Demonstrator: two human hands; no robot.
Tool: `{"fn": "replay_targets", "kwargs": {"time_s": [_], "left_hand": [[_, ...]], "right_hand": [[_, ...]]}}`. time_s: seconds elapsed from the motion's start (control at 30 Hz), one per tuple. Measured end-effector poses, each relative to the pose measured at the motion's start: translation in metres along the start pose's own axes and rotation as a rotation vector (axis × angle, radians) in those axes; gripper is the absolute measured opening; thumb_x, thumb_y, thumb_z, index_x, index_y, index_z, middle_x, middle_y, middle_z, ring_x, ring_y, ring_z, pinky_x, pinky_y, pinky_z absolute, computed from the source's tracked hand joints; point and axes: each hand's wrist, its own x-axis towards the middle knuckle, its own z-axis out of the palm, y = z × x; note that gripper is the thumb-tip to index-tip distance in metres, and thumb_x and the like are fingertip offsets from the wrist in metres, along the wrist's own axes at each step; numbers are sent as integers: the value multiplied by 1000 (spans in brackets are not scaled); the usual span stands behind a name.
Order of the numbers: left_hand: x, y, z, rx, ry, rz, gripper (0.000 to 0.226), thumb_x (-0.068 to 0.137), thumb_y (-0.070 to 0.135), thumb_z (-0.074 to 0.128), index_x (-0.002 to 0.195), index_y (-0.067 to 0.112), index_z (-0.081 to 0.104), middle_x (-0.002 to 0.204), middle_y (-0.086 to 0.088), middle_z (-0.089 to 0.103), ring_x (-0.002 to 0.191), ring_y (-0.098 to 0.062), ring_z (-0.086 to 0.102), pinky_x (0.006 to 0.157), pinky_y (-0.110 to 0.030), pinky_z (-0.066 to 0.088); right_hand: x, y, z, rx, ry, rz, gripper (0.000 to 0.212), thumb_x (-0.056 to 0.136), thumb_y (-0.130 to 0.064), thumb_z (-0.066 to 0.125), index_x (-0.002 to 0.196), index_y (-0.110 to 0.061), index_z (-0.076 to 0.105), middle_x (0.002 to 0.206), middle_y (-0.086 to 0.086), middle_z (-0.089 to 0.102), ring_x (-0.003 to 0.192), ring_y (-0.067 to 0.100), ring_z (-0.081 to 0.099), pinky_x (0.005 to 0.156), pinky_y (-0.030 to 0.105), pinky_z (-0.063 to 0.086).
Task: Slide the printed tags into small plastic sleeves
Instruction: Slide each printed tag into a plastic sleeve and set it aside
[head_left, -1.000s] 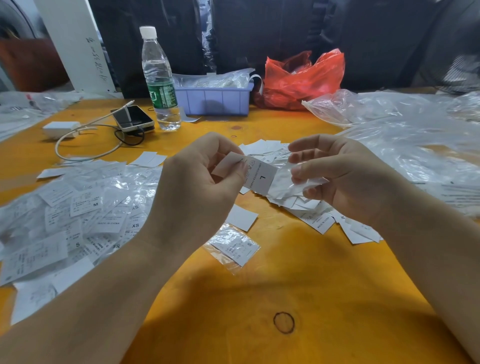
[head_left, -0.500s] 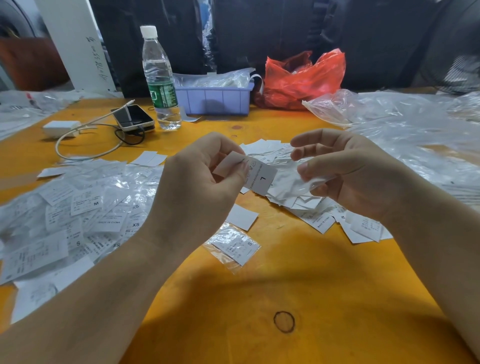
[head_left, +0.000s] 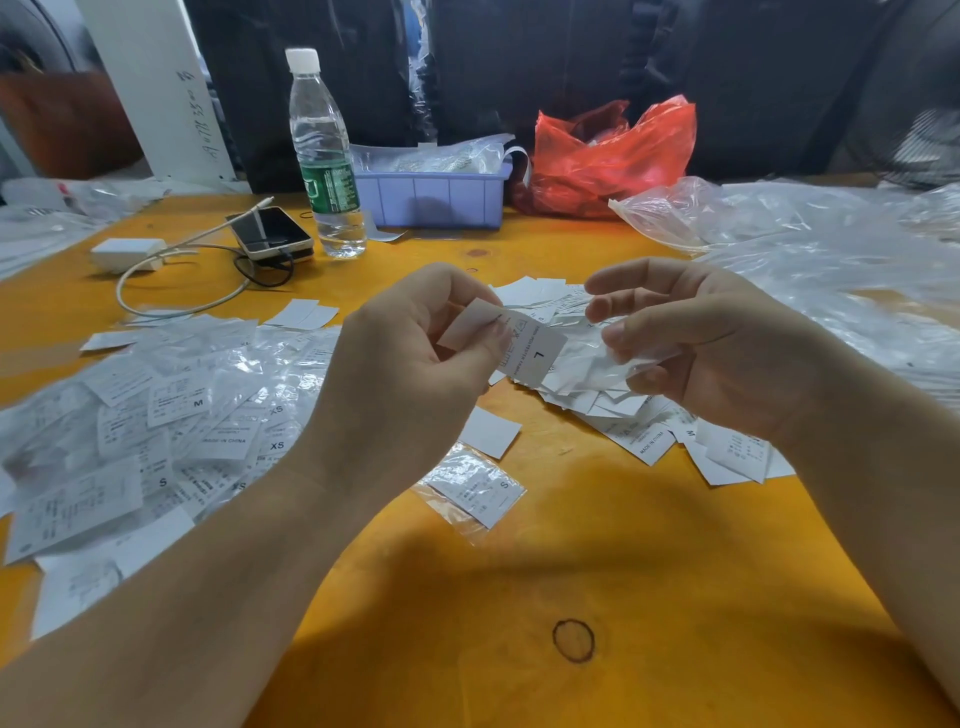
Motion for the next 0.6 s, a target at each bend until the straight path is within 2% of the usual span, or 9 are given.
{"fn": "replay_targets", "kwargs": {"time_s": [0.13,0.37,0.47,0.6], "left_hand": [[2,1,-1,-168,-56,-109,14,95,20,61,85,30,63,80,17,70,61,-7,66,51,-20,55],[3,3,-3,-327,-102,-213,12,95,17,59,87,25,63,78,11,71,58,-10,66,52,-22,55],[2,4,-2,-314,-108,-203,11,96,16,58,89,23,63,76,12,71,57,-11,67,51,-21,54],[0,5,0,-266,-74,-174,12,96,16,58,89,24,62,75,14,71,55,-11,67,49,-17,52]], "right_hand": [[1,0,-2,45,-25,6,41,58,2,69,97,-11,69,83,4,65,59,15,58,47,24,44],[2,1,-5,101,-76,43,34,60,4,72,90,-13,75,88,7,69,67,18,61,53,26,53],[2,2,-4,87,-85,60,35,59,5,75,89,-13,75,93,10,68,78,26,63,53,27,54],[2,3,-1,65,-88,38,35,54,2,78,85,-14,75,95,13,67,99,45,59,55,29,55]]}}
